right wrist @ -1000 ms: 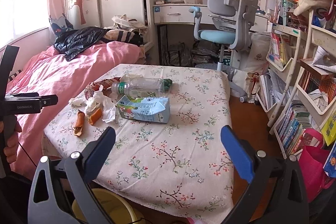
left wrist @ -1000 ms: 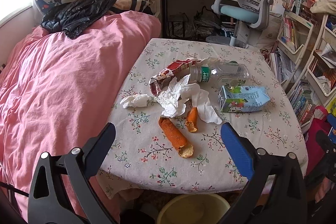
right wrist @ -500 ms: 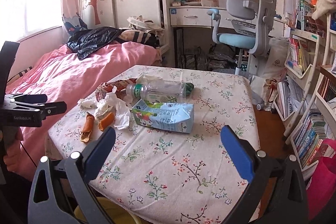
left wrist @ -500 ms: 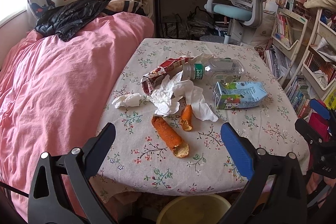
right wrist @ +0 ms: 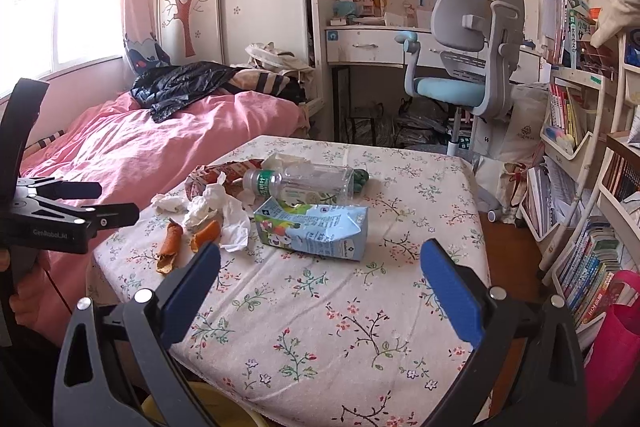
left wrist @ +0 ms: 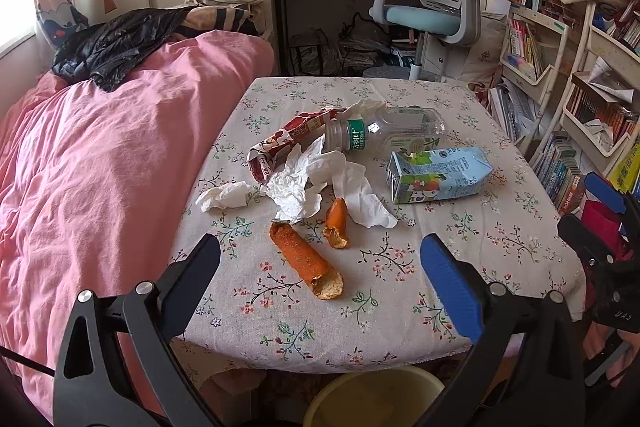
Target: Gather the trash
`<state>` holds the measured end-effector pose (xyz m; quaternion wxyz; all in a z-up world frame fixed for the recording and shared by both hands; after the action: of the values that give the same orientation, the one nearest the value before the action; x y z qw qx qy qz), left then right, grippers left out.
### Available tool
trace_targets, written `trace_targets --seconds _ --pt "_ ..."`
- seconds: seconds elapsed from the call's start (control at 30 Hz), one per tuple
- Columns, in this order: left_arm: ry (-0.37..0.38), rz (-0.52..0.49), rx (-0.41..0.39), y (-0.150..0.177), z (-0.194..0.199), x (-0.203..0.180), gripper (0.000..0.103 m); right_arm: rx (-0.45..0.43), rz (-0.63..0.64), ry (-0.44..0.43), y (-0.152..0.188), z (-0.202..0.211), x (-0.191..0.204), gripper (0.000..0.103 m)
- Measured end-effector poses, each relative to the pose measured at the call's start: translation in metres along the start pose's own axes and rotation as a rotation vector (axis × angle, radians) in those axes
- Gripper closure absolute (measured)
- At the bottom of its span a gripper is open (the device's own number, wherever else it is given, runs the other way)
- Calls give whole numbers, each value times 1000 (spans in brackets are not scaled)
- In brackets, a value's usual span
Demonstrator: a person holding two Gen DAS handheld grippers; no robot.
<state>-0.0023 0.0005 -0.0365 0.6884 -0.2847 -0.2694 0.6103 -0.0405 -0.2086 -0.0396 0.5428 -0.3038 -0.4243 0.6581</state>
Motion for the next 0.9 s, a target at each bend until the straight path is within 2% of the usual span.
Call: trace_targets --seconds 0.37,0.9 --pt "-6 -22 25 3 -7 -6 6 36 0 33 6 -6 -11 7" --pt "-6 -29 41 5 -14 -10 6 61 17 8 8 -12 -6 7"
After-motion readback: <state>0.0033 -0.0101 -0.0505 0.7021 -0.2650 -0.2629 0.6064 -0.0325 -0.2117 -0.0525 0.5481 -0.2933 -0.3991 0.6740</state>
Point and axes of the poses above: each gripper's, at about its wrist camera, not at the fingertips, and z roughly against the way its jaws point, x to its left, y to its underside, the point moved 6 cm from there along -z, roughly the way its jaws point, and after that the axes turned 1 degree about -z, right-handed, at the moved point
